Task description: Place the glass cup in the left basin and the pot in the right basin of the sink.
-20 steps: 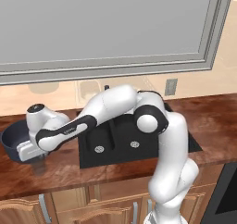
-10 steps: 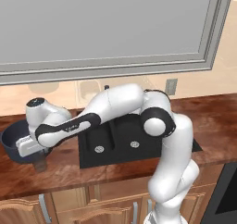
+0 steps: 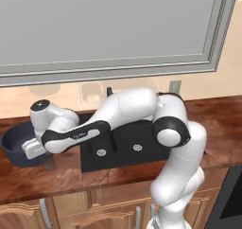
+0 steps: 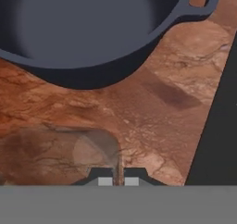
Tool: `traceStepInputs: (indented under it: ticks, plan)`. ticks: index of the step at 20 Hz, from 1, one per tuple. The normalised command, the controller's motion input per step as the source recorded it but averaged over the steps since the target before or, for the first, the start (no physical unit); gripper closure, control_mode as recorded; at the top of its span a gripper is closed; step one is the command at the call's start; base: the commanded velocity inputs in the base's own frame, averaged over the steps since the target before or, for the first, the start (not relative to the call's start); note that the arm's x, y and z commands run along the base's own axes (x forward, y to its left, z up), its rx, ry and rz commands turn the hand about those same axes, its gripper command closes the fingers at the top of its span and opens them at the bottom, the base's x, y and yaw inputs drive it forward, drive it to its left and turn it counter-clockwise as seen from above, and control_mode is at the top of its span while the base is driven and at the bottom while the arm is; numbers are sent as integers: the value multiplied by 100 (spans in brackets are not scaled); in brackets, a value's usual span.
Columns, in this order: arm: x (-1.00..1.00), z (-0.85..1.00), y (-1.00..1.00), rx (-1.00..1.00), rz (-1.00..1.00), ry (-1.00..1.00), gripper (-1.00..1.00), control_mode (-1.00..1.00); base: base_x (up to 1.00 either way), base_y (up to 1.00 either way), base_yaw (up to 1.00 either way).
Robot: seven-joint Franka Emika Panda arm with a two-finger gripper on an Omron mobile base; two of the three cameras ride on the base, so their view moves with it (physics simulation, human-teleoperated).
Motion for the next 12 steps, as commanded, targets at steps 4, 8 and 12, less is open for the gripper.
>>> traceStepInputs:
  ticks: [4,8,12]
  plan:
    - [-1,0,-50,2,-8,-10,100,-100,0,0,0]
    - [0,0,-56,8,-9,-9,100,-100,0,0,0]
    - [0,0,-49,15,-7,-6,100,-100,0,0,0]
